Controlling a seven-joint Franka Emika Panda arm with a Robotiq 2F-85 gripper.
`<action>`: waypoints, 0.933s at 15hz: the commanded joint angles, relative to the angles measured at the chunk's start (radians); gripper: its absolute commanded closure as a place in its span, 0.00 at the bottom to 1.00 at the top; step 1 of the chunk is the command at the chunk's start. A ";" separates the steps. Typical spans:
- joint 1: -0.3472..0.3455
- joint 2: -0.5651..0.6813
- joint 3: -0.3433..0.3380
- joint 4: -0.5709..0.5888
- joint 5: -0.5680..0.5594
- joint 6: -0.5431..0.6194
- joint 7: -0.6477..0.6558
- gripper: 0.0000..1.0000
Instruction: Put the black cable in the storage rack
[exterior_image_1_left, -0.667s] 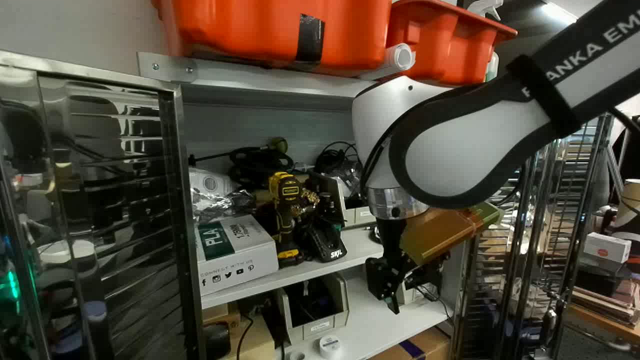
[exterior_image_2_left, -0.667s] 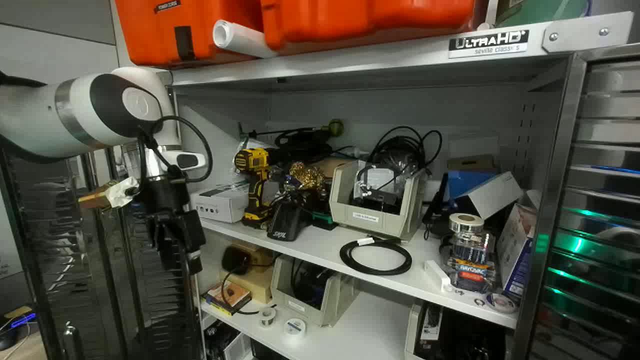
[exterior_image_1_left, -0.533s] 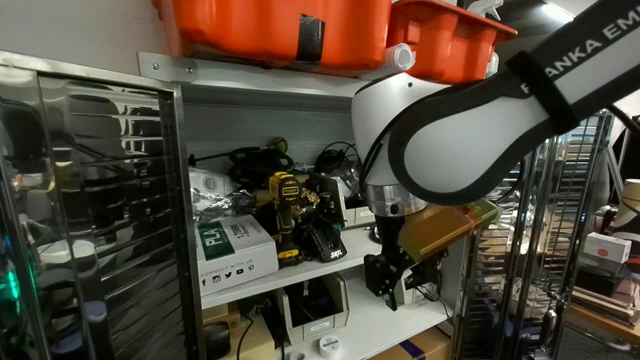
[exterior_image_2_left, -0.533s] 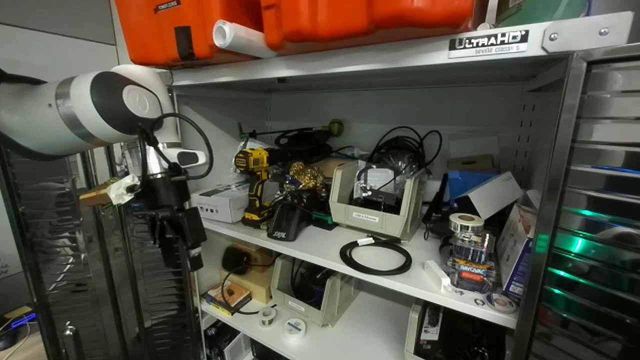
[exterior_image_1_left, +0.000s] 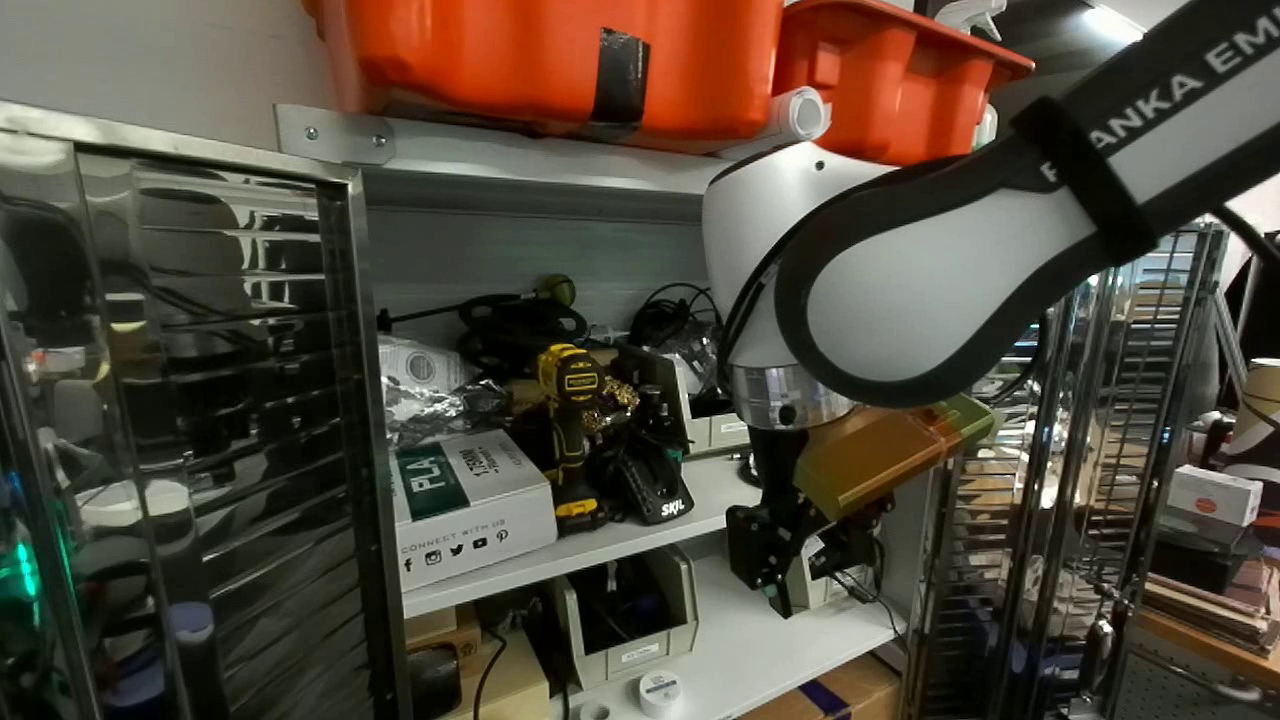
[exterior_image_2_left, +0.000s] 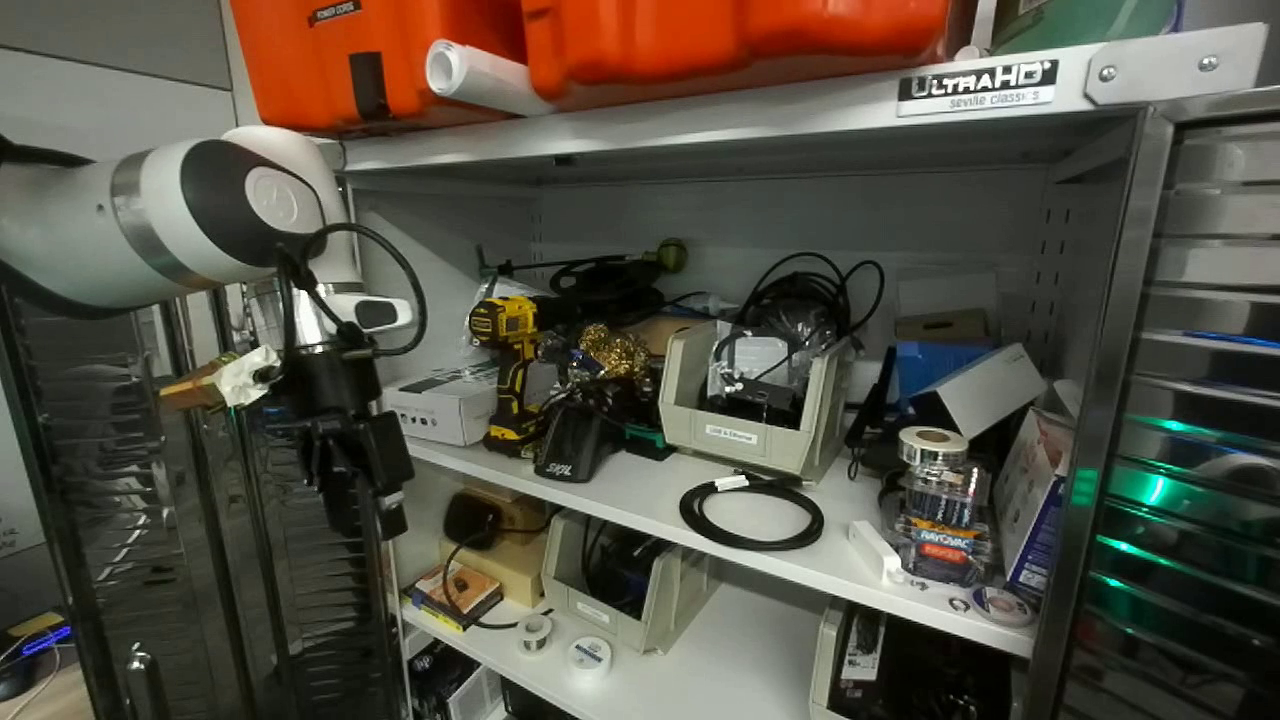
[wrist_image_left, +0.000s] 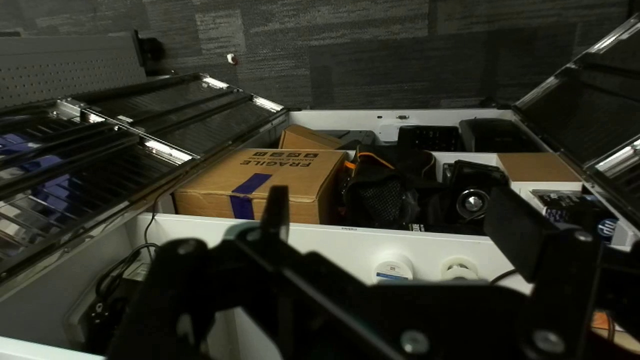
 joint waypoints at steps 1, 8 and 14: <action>0.042 0.009 -0.046 0.005 -0.004 0.006 0.000 0.00; 0.039 0.122 -0.116 0.039 -0.104 0.165 -0.008 0.00; 0.028 0.233 -0.229 0.115 -0.182 0.300 0.077 0.00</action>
